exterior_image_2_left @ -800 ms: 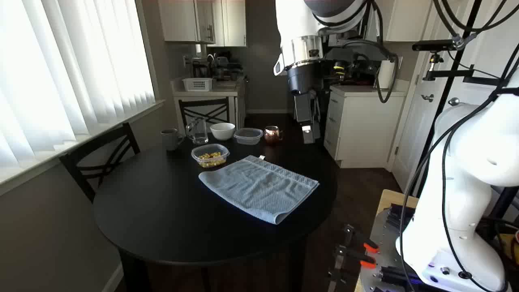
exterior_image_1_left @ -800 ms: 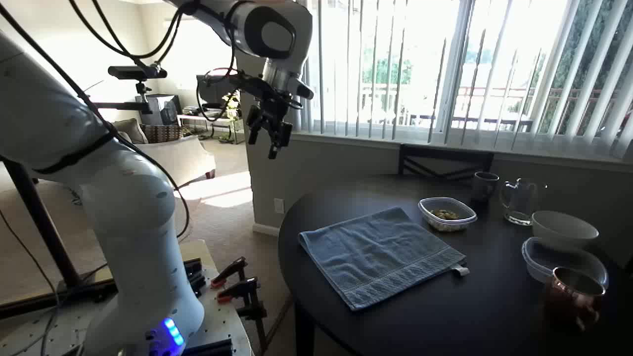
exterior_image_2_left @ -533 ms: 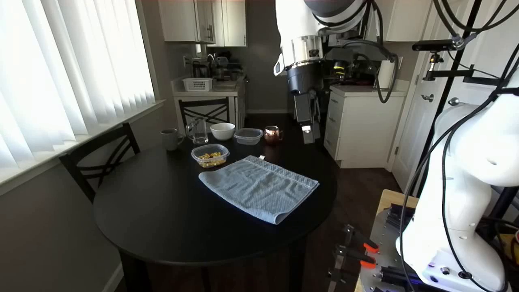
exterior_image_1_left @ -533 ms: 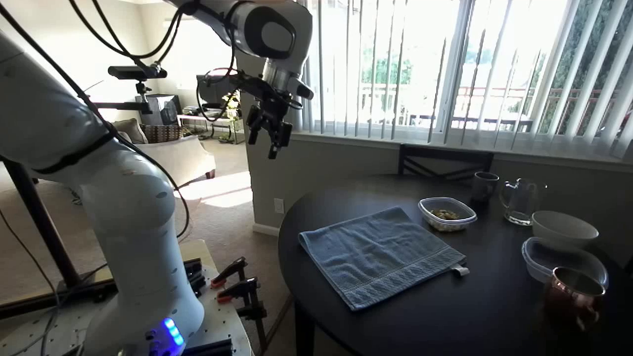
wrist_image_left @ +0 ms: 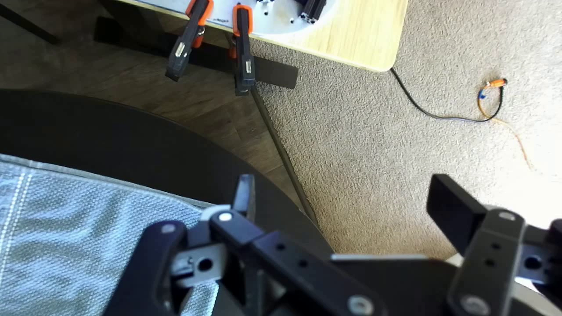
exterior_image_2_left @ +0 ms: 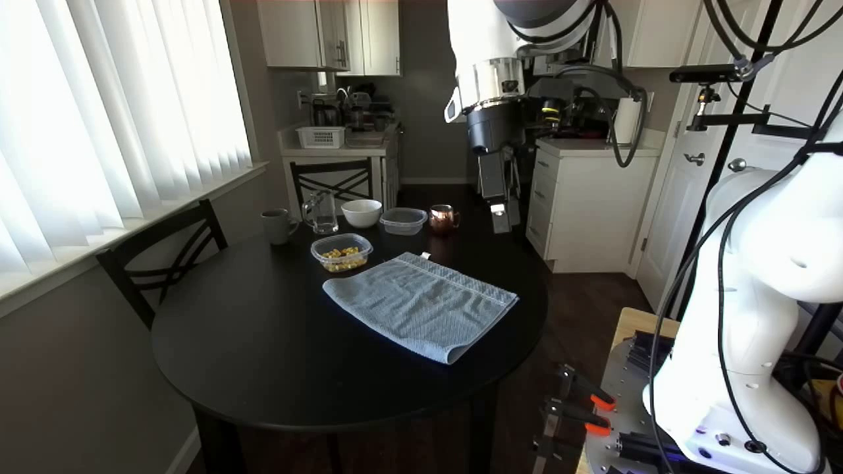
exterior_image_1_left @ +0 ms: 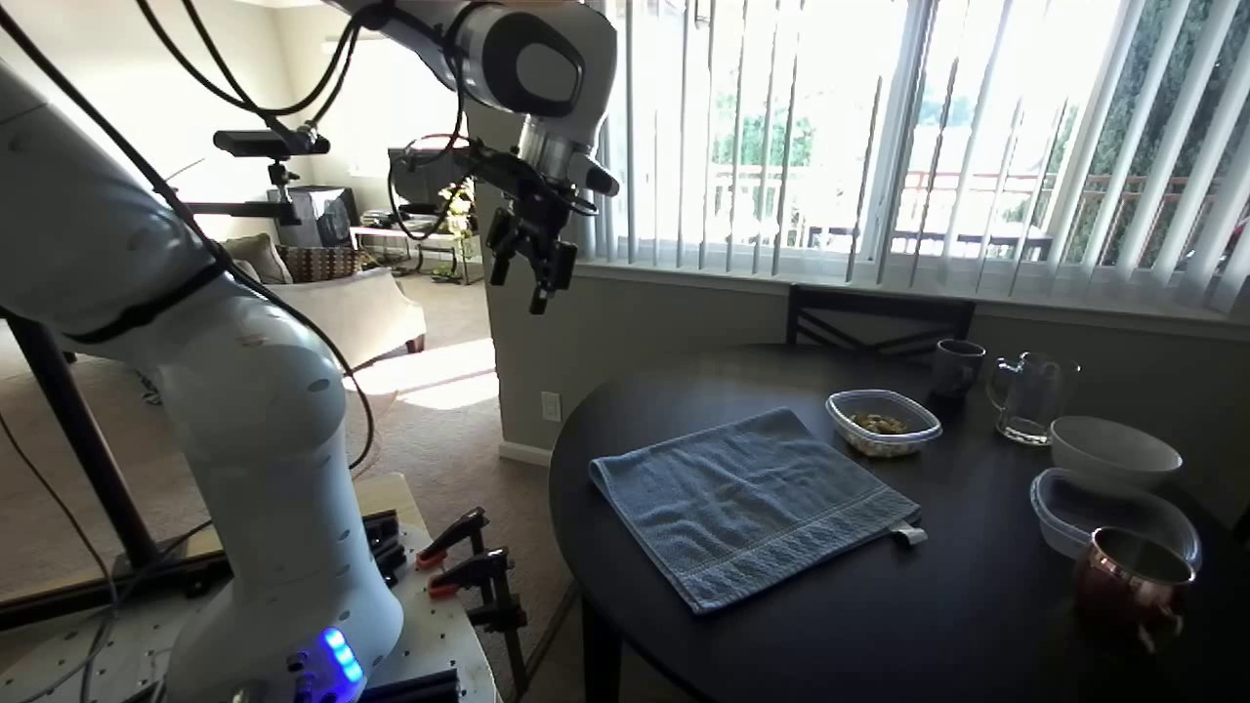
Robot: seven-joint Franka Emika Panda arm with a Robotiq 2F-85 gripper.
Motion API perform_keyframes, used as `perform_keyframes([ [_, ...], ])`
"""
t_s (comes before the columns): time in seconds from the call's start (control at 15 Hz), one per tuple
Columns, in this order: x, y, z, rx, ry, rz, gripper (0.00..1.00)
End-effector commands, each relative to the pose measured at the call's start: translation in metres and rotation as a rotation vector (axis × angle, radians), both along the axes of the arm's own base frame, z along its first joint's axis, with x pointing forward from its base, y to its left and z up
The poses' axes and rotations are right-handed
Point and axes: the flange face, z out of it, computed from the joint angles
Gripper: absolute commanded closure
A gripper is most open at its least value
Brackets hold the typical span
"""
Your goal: Take the candy out of the bowl
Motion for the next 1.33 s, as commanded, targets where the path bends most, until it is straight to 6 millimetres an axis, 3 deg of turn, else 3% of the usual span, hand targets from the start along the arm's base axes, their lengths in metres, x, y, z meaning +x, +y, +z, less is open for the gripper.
perform_keyframes([
  [0.0,0.033,-0.004,-0.005,-0.033,-0.012,0.016,0.00],
  [0.27,0.108,-0.002,0.009,-0.085,-0.112,0.022,0.00],
  [0.4,0.146,-0.002,0.005,-0.102,-0.137,-0.010,0.00],
  [0.6,0.195,-0.020,-0.028,-0.075,-0.088,-0.197,0.00],
  [0.93,0.245,-0.033,-0.095,-0.069,0.005,-0.459,0.00],
  [1.13,0.270,-0.041,-0.116,-0.068,0.007,-0.619,0.00],
  [1.27,0.283,-0.057,-0.125,-0.085,-0.021,-0.720,0.00],
])
